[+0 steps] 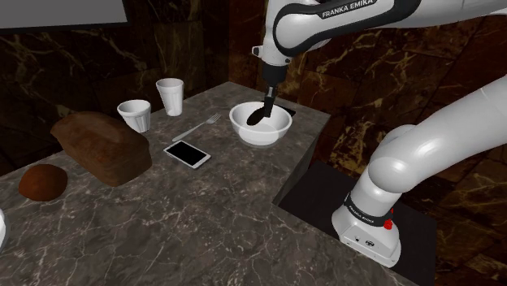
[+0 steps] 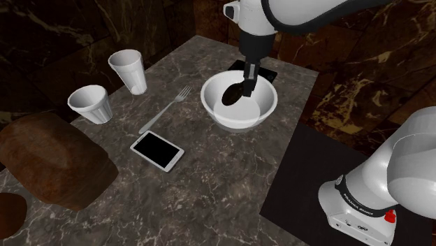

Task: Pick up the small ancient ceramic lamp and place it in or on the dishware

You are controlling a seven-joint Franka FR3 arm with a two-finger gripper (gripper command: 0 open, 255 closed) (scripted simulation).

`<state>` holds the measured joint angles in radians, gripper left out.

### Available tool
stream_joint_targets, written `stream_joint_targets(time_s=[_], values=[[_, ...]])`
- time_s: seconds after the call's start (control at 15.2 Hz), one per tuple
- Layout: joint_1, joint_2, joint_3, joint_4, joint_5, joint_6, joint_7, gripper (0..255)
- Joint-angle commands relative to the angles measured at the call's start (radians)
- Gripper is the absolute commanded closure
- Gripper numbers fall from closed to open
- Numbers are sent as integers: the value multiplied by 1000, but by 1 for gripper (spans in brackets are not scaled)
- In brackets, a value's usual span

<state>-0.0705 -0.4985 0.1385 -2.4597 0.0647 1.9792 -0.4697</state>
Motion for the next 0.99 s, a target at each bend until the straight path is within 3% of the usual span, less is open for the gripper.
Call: stream_joint_targets(time_s=[0.0, 0.53, 0.59, 0.92], values=[[0, 7, 1, -26, 0, 33, -1, 255], [0, 7, 1, -26, 0, 33, -1, 255], [0, 7, 1, -26, 0, 33, -1, 0], [0, 7, 1, -26, 0, 33, -1, 0]])
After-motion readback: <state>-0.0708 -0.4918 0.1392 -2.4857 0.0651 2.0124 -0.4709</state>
